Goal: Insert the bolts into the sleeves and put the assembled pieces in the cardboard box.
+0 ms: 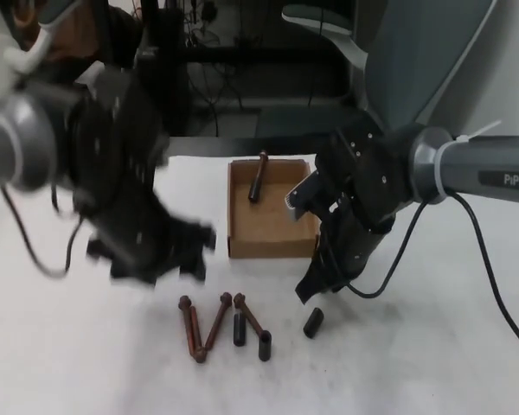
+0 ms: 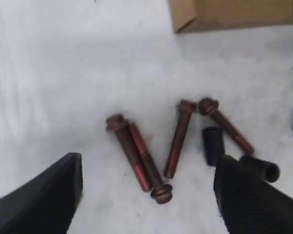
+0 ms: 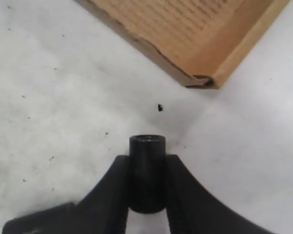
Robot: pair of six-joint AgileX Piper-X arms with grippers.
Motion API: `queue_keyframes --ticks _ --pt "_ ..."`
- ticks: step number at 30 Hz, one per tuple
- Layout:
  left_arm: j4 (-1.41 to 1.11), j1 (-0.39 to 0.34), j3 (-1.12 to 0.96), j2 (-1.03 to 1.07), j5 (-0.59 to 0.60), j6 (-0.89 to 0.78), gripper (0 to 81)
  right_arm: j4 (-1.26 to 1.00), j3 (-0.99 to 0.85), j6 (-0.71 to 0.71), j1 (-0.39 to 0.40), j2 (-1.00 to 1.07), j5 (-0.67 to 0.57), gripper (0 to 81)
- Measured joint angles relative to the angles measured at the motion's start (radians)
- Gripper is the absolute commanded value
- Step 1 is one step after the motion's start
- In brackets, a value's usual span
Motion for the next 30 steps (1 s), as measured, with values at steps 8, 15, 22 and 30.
queue_keyframes --ticks 8,15,22,30 --pt "-0.15 -0.012 0.151 0.0 -0.045 -0.124 40.2 0.024 0.0 0.0 0.0 0.0 -0.012 0.6" --pt "-0.306 -0.03 0.163 0.042 -0.055 -0.201 40.0 0.026 0.0 0.0 0.0 0.0 -0.042 0.6" --pt "-0.328 -0.029 0.164 0.112 -0.107 -0.249 40.0 0.06 0.0 0.0 0.0 0.0 -0.049 0.6" --pt "-0.357 -0.029 0.164 0.112 -0.145 -0.276 19.9 0.072 0.0 0.0 0.0 0.0 -0.057 0.6"
